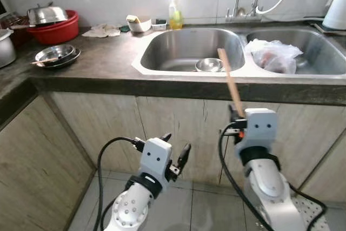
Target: Kitchen organization
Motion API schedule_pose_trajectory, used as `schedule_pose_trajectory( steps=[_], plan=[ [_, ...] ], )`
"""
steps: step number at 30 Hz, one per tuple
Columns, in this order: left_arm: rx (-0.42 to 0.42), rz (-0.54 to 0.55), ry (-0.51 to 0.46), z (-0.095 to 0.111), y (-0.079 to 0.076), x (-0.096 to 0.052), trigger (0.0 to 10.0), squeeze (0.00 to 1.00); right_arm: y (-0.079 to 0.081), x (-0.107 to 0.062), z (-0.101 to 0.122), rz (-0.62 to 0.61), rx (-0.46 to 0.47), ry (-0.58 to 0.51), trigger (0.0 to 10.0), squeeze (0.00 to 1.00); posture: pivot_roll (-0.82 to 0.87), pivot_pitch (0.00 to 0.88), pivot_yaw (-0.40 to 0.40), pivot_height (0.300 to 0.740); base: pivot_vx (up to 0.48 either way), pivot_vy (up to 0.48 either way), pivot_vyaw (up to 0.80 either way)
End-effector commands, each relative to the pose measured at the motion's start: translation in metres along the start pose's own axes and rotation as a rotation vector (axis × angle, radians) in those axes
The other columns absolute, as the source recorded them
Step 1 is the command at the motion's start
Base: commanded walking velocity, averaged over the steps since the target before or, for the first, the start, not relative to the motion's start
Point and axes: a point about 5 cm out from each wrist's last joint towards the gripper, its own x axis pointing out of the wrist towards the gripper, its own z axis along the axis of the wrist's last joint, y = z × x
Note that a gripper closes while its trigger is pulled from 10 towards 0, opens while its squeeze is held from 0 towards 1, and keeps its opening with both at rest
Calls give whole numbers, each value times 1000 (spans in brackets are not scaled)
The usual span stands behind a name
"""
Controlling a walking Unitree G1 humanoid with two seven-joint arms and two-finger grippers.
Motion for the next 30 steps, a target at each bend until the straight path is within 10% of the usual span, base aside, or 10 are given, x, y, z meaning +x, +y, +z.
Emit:
schedule_pose_trajectory(
  steps=[1, 30],
  plan=[
    [15, 22, 16, -2, 6, -2, 10000, 0, 8, 1, 3, 21, 13, -10, 10000, 0, -43, 37, 34, 740, 0, 0, 0],
    [25, 38, -13, 2, 8, 1, 10000, 0, 18, 14, 24, 158, 33, -107, 10000, 0, -46, 26, 28, 740, 216, 0, 0]
  ],
)
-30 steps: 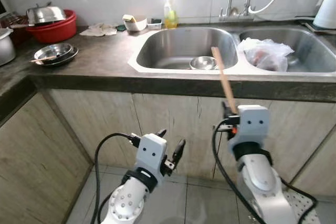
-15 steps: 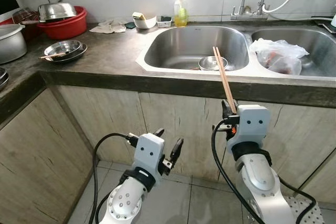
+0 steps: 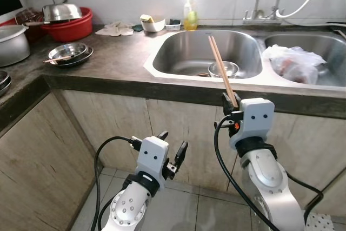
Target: Kitchen organization
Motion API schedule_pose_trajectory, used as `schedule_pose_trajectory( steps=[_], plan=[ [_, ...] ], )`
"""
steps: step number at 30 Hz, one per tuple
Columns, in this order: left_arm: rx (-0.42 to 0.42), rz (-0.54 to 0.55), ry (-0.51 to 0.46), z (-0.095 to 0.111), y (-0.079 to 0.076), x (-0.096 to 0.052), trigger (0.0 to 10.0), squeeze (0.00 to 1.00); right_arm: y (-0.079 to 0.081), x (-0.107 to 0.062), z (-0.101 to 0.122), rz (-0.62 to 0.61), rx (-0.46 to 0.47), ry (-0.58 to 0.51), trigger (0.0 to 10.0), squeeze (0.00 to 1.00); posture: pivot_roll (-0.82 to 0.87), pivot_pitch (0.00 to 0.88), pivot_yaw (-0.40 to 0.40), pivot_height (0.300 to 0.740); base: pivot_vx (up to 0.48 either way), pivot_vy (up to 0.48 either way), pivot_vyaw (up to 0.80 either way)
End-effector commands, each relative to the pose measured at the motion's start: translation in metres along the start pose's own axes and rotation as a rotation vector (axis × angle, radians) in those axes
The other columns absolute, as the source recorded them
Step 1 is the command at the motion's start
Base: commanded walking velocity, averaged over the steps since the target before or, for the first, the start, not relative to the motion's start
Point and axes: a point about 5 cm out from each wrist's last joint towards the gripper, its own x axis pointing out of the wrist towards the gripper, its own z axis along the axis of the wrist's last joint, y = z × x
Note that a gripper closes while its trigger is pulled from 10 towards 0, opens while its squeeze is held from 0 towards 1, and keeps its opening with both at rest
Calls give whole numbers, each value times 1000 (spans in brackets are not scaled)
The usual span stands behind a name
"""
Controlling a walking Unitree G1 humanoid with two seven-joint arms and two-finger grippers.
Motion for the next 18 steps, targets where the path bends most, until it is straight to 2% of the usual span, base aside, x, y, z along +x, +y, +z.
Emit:
schedule_pose_trajectory(
  steps=[1, 6, 18],
  plan=[
    [17, 6, -8, 1, 1, 1, 10000, 0, 4, 3, 7, 34, 14, -35, 10000, 0, -46, 25, 28, 740, 442, 0, 0],
    [17, 5, -8, 1, 0, 1, 10000, 0, 1, 8, 14, 43, -2, -69, 10000, 0, -49, 18, 27, 740, 442, 0, 0],
    [20, 7, -5, 0, 2, 1, 10000, 0, -4, 12, 10, 25, -32, -48, 10000, 0, -47, 19, 25, 740, 443, 0, 0]
  ],
)
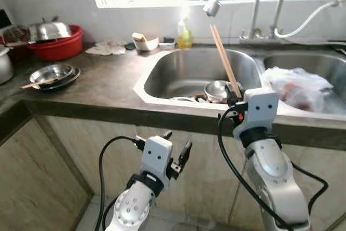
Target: Kitchen organization
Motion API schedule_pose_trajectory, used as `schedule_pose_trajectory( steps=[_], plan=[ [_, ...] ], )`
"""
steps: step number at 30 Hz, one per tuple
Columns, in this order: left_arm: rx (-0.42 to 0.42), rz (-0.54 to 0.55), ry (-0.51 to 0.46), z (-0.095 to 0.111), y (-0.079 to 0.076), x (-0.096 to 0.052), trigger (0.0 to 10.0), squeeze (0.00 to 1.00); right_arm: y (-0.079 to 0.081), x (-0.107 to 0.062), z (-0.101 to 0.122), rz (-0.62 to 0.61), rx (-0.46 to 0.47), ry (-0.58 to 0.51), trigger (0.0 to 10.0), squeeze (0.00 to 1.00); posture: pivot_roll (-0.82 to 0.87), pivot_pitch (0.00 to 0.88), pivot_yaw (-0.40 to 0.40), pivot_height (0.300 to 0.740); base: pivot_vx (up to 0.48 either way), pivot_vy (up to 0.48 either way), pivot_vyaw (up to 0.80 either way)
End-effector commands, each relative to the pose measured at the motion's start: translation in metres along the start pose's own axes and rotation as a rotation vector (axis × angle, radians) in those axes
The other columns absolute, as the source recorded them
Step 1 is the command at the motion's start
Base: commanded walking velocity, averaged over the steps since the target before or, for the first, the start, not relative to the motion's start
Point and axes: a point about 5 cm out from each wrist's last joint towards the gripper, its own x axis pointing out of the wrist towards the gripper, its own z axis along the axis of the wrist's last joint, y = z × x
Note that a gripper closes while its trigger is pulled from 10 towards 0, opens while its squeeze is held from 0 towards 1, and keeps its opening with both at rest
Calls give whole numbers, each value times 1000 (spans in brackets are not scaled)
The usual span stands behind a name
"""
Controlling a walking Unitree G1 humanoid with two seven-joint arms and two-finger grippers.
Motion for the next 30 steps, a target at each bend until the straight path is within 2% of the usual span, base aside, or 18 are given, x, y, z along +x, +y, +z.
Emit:
schedule_pose_trajectory(
  steps=[1, 8, 10, 14, 15, 16, 20, 27, 28, 30],
  plan=[
    [24, 23, 1, 0, 7, -2, 10000, 0, 6, 2, 3, 19, -2, -8, 10000, 0, -48, 20, 28, 740, 442, 0, 0],
    [22, 23, 1, 0, 7, -1, 10000, 0, 3, 6, -2, 36, -47, 50, 10000, 0, -47, 28, 26, 740, 442, 0, 0],
    [19, 26, 1, 0, 7, -1, 10000, 0, -1, 13, -7, 56, -93, 120, 10000, 0, -47, 31, 24, 740, 435, 0, 0],
    [20, 29, 1, 0, 7, -1, 10000, 0, -4, 18, -9, 73, -121, 157, 10000, 0, -48, 31, 22, 740, 419, 0, 0],
    [14, 29, 4, 0, 7, 0, 10000, 0, -8, 24, -11, 89, -138, 210, 10000, 0, -46, 33, 24, 740, 375, 0, 0],
    [14, 29, 4, 0, 7, 0, 10000, 0, -8, 24, -11, 89, -138, 210, 10000, 0, -46, 33, 24, 740, 375, 0, 0],
    [9, 31, 11, -1, 7, 0, 10000, 0, -15, 39, -9, 91, -144, 272, 10000, 0, -48, 36, 21, 740, 0, 0, 0],
    [3, 16, 4, 0, 5, 2, 10000, 0, -13, 56, -16, 146, -168, 389, 10000, 0, -49, 36, 18, 740, 0, 0, 0],
    [2, 15, 2, 0, 4, 2, 10000, 0, -14, 63, -20, 147, -158, 431, 10000, 0, -49, 36, 18, 740, 0, 0, 0],
    [2, 15, 2, 0, 4, 2, 10000, 0, -15, 66, -22, 146, -150, 455, 10000, 0, -49, 36, 18, 740, 0, 0, 0]
  ],
)
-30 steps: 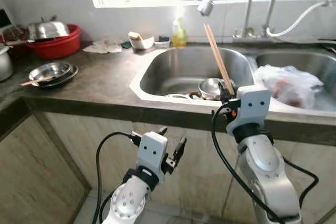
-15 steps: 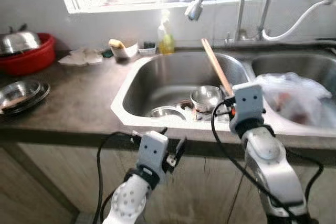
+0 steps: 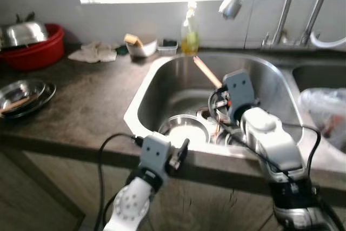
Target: Kitchen organization
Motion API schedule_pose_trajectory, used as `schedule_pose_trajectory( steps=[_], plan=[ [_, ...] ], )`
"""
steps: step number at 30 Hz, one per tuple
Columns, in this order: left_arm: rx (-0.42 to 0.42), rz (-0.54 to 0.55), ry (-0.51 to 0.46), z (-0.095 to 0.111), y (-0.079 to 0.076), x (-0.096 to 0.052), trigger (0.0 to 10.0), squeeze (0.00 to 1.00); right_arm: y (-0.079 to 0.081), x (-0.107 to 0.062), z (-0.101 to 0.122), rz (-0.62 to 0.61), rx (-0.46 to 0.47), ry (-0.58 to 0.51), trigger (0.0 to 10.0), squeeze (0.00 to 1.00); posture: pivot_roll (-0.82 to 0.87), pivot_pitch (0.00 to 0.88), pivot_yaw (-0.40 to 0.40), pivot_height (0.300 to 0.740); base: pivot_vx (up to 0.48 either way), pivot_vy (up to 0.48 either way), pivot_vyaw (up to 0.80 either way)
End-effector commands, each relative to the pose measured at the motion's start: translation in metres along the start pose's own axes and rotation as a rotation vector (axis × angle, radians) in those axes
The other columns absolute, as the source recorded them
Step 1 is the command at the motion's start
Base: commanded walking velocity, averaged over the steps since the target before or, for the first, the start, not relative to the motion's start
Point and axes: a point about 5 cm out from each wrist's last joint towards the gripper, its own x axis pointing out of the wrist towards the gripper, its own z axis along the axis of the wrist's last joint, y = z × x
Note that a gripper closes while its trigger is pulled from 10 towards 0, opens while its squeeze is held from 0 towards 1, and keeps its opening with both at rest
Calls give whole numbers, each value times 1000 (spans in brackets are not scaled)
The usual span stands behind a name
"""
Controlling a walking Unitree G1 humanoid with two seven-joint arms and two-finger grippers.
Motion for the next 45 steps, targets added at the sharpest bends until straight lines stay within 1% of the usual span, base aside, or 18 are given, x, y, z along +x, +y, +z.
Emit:
schedule_pose_trajectory(
  steps=[1, 4, 8, 9, 10, 11, 13, 18, 19, 26, 33, 34, 36, 40, 41, 42, 44, 45],
  plan=[
    [11, 12, 16, -3, 4, -2, 10000, 0, 5, 7, 7, 37, 7, 9, 10000, 0, -50, 38, 14, 740, 0, 0, 0],
    [10, 13, 14, -2, 4, -2, 10000, 0, 1, 22, 5, 50, 15, 75, 10000, 0, -45, 41, 9, 740, 0, 0, 0],
    [9, 16, 12, -2, 3, -2, 10000, 0, 3, 32, 1, 74, 16, 118, 10000, 0, -43, 43, 4, 740, 0, 0, 0],
    [9, 17, 11, -2, 2, -2, 10000, 0, 4, 34, -2, 80, 8, 136, 10000, 94, -42, 44, 1, 740, 0, 0, 0],
    [9, 18, 11, -1, 2, -2, 10000, 0, 4, 35, -3, 85, 1, 145, 10000, 94, -40, 45, -1, 740, 0, 0, 0],
    [7, 20, 10, -1, 2, -2, 10000, 0, 5, 36, -5, 85, -1, 152, 10000, 976, -40, 45, -5, 740, 0, 0, 0],
    [6, 23, 9, -1, 2, -3, 10000, 0, 5, 36, -7, 87, -4, 159, 10000, 1000, -39, 46, -6, 740, 0, 0, 0],
    [3, 28, 10, -1, 2, -4, 10000, 0, 5, 37, -10, 80, 34, 151, 10000, 1000, -36, 49, -13, 740, 0, 0, 0],
    [2, 34, 12, -2, 3, -5, 10000, 0, 5, 37, -9, 74, 43, 136, 10000, 0, -34, 50, -16, 740, 0, 0, 0],
    [7, 54, 16, -3, 5, -7, 10000, 0, 1, 27, 5, 24, 93, -4, 10000, 0, -23, 47, -27, 740, 0, 0, 0],
    [12, 55, 18, -3, 4, -7, 10000, 0, 4, 17, 1, 21, 95, -16, 10000, 0, -24, 40, -27, 740, 0, 0, 0],
    [12, 55, 16, -3, 4, -5, 10000, 0, 2, 13, 4, -3, 123, -65, 10000, 0, -23, 33, -24, 740, 0, 0, 0],
    [12, 56, 13, -2, 4, -5, 10000, 0, 1, 11, 6, -10, 138, -102, 10000, 0, -23, 33, -24, 740, 0, 0, 0],
    [14, 58, 4, 0, 5, -3, 10000, 0, -3, -11, 22, -67, 174, -320, 10000, 0, -19, 23, -24, 740, 0, 0, 0],
    [14, 58, 4, 0, 5, -3, 10000, 0, -3, -11, 22, -67, 174, -320, 10000, 0, -19, 23, -24, 740, 0, 0, 0],
    [16, 60, 0, 0, 5, -2, 10000, 0, -3, -22, 24, -76, 193, -377, 10000, 0, -25, 15, -23, 740, 0, 0, 0],
    [16, 61, -1, 0, 6, -2, 10000, 0, -3, -26, 24, -84, 203, -397, 10000, 0, -26, 14, -24, 740, 0, 0, 0],
    [17, 63, -5, 1, 6, -1, 10000, 0, -1, -35, 22, -94, 197, -426, 10000, 0, -27, 13, -25, 740, 0, 0, 0]
  ],
)
